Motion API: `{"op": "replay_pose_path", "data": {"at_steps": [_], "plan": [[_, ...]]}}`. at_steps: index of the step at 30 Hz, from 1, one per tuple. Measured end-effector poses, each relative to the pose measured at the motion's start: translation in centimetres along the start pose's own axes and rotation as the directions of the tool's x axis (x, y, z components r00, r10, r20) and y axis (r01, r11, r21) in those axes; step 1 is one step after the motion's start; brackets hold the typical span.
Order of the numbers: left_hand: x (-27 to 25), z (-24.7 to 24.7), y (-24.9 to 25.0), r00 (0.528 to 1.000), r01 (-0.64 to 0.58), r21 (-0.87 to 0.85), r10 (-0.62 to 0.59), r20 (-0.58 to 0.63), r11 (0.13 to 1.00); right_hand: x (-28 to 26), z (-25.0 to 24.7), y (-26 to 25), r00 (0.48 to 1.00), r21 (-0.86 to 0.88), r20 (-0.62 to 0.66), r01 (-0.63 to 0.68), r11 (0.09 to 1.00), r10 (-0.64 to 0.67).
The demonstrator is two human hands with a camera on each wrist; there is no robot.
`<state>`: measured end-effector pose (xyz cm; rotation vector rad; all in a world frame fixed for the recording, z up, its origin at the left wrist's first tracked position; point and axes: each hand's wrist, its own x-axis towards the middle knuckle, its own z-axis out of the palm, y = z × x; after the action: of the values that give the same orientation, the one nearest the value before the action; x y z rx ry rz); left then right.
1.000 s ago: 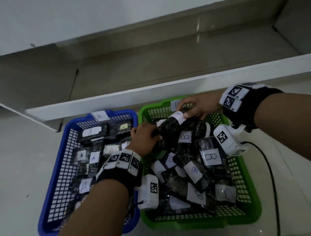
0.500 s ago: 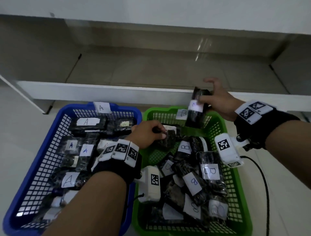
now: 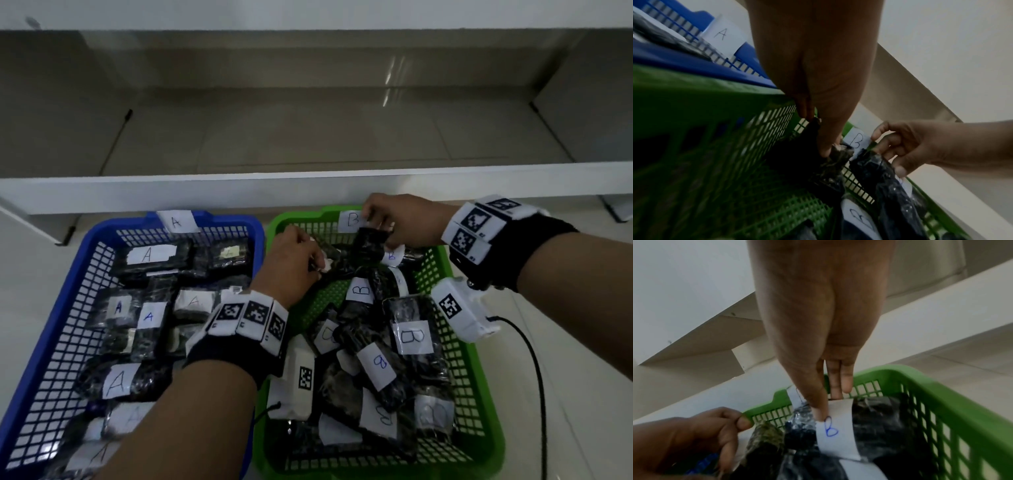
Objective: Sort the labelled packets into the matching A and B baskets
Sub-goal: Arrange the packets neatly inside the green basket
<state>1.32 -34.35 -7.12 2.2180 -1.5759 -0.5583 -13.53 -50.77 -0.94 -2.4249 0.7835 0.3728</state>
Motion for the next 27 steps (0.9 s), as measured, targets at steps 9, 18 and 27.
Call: {"op": "replay_pose_path", "data": {"at_steps": [9, 18, 27], "plan": [[0.5, -0.9, 0.1, 0.997, 0.065, -0.107, -0.059, 0.054, 0.992, 0.0, 3.2, 1.5, 0.999, -0.371, -0.036, -0.024, 0.928, 0.012], [0.2, -0.9, -0.4, 1.0, 0.027, -0.127, -0.025, 0.012, 0.992, 0.9, 3.2, 2.4, 0.998, -0.401, 0.0, -0.057, 0.914, 0.062], [0.1, -0.9, 0.1, 0.997, 0.049, -0.032, -0.047, 0.06, 0.998, -0.4, 5.4, 2.9, 0.986, -0.295, -0.165, -0.033, 0.955, -0.017]]}}
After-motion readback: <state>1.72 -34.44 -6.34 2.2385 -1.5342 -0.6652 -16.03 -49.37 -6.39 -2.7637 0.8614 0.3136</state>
